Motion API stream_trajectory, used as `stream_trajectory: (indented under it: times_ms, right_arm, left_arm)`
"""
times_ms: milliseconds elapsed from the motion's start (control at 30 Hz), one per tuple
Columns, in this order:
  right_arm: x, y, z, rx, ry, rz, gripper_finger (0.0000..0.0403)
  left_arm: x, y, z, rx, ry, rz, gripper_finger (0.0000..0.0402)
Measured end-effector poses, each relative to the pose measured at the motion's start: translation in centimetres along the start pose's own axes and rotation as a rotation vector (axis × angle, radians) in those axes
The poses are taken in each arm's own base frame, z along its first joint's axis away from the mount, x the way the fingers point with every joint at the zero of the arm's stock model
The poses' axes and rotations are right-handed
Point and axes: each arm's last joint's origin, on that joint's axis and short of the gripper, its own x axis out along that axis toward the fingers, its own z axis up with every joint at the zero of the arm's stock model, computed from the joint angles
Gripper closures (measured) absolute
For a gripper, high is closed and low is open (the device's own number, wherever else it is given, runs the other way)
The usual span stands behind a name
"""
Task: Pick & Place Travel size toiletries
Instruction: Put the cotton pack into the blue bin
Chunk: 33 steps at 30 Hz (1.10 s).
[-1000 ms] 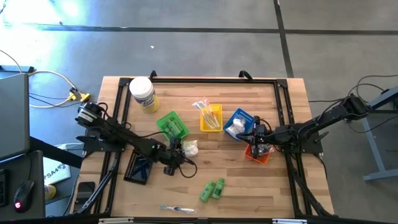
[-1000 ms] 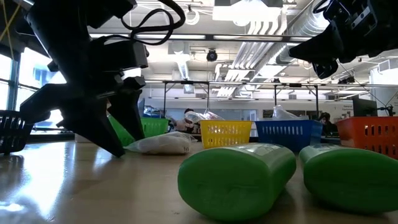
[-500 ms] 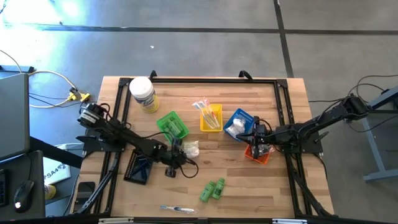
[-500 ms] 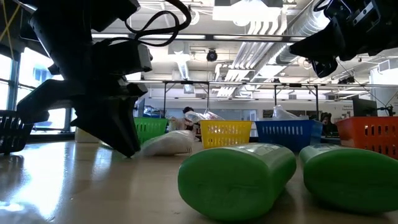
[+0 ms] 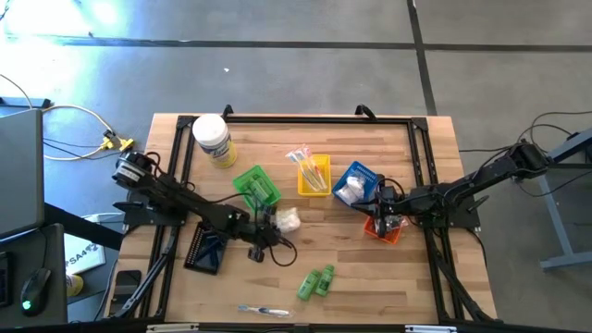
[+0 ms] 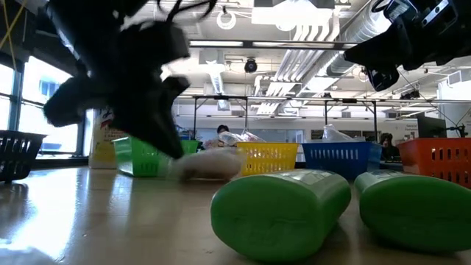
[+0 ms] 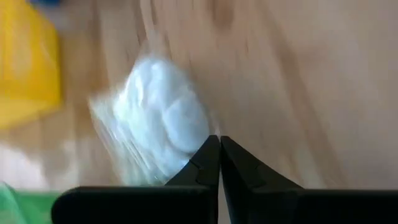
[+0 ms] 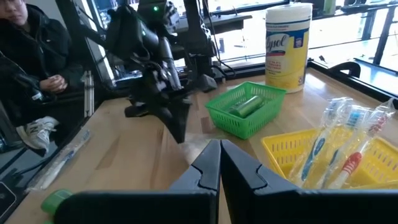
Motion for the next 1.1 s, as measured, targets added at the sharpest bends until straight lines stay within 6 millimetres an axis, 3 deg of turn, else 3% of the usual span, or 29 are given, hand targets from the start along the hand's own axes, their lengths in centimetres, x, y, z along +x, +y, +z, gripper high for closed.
stream_trajectory:
  times_ms: [300, 467, 700, 867, 1100]
  right_arm:
    - [0.0, 0.0, 0.0, 0.000, 0.000, 0.012, 0.0398]
    - [0.0, 0.3, 0.0, 0.002, 0.015, 0.115, 0.0398]
    - [0.2, 0.6, 0.4, 0.003, -0.033, 0.140, 0.0389]
    - [1.0, 1.1, 0.4, -0.040, -0.037, 0.158, 0.0303]
    - [2.7, 1.9, 2.2, -0.149, -0.054, 0.030, 0.0097]
  left_arm:
    - [-1.9, 0.6, 5.1, 0.108, -0.119, -0.002, 0.0401]
    - [-3.2, 1.3, 7.6, 0.152, -0.169, 0.011, 0.0401]
    - [-4.4, 2.7, 10.0, 0.153, -0.229, 0.082, 0.0401]
    - [-4.7, 4.4, 11.0, 0.119, -0.251, 0.122, 0.0401]
    - [-5.0, 7.7, 11.9, 0.025, -0.246, 0.225, 0.0401]
